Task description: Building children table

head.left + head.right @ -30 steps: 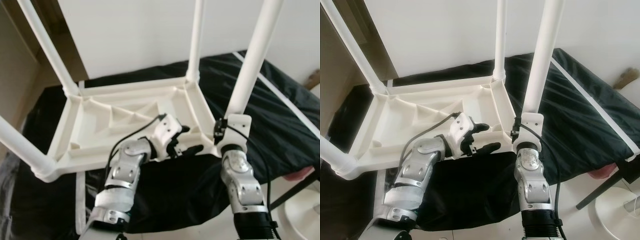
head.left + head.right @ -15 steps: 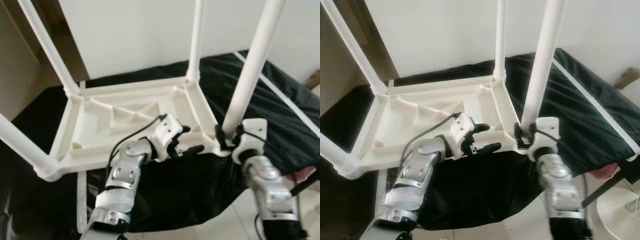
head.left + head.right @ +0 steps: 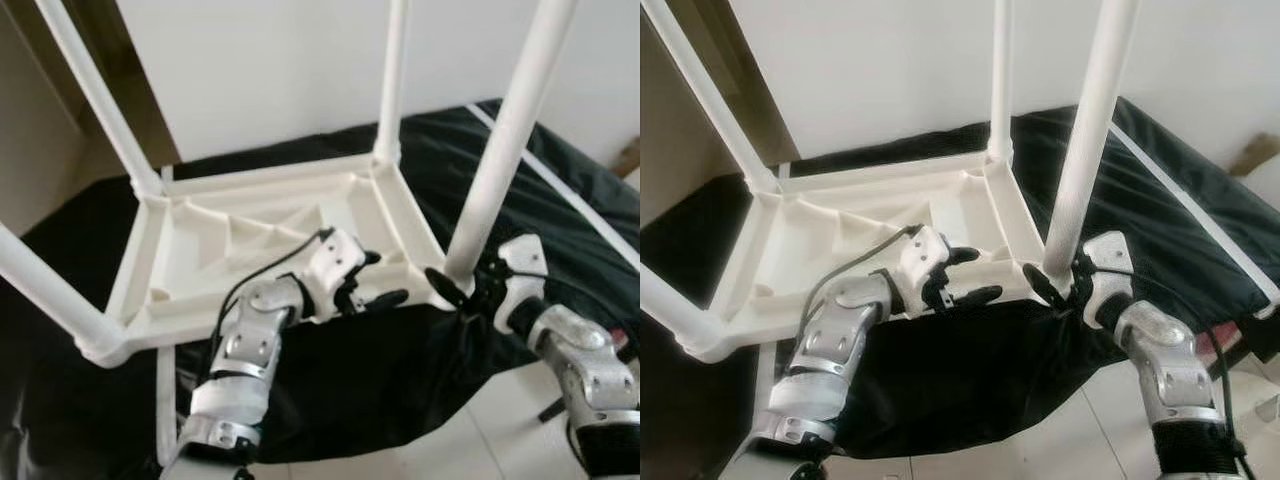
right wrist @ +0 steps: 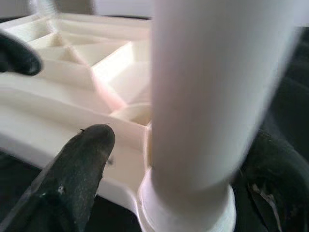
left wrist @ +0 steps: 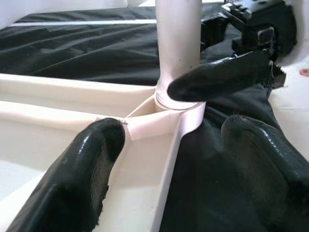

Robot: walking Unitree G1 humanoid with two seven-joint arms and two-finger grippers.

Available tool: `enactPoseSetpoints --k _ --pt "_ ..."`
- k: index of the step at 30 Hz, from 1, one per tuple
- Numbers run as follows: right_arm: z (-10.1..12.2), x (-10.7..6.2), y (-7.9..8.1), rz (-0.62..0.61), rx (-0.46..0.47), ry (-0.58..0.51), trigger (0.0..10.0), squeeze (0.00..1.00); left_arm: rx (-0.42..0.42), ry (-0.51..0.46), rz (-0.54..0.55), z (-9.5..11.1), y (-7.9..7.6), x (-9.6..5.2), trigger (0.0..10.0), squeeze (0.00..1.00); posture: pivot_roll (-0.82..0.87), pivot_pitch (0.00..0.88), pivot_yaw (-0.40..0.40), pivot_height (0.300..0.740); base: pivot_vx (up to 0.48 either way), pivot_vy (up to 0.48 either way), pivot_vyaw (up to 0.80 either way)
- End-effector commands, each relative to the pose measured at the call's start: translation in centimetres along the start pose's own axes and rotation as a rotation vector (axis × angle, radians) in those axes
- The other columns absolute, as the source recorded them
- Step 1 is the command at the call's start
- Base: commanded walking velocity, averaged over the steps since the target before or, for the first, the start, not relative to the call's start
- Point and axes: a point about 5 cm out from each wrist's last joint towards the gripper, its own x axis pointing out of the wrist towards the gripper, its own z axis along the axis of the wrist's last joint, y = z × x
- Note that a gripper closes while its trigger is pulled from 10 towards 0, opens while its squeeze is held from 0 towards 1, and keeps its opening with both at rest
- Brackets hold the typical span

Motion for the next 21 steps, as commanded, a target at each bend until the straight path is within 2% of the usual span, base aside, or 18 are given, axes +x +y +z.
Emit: enactPoseSetpoints --k 1,10,11,21 --pt "-0.2 0.2 0.3 0.039 0.01 0.002 10.0 0.0 0.0 0.022 0.22 -0.3 1.2 -0.2 10.0 0.0 -0.1 0.0 0.096 0.74 0.0 0.0 0.0" --pt "-0.2 1.5 0.4 0.134 -0.035 0.025 10.0 0.0 0.008 0.02 0.241 0.0 1.7 -0.6 10.0 0.0 -0.07 0.0 0.089 0.74 0.0 0.0 0.0" --pt "-0.6 1.5 0.4 0.152 -0.034 0.046 0.0 0.0 0.01 0.021 0.249 0.0 1.8 -0.8 10.0 0.0 -0.07 0.0 0.089 0.74 0.0 0.0 0.0" --pt "-1.5 0.9 0.1 0.176 -0.02 0.07 0.0 0.0 0.01 0.022 0.255 0.0 1.9 -0.9 10.0 0.0 -0.07 0.0 0.093 0.74 0.0 0.0 0.0"
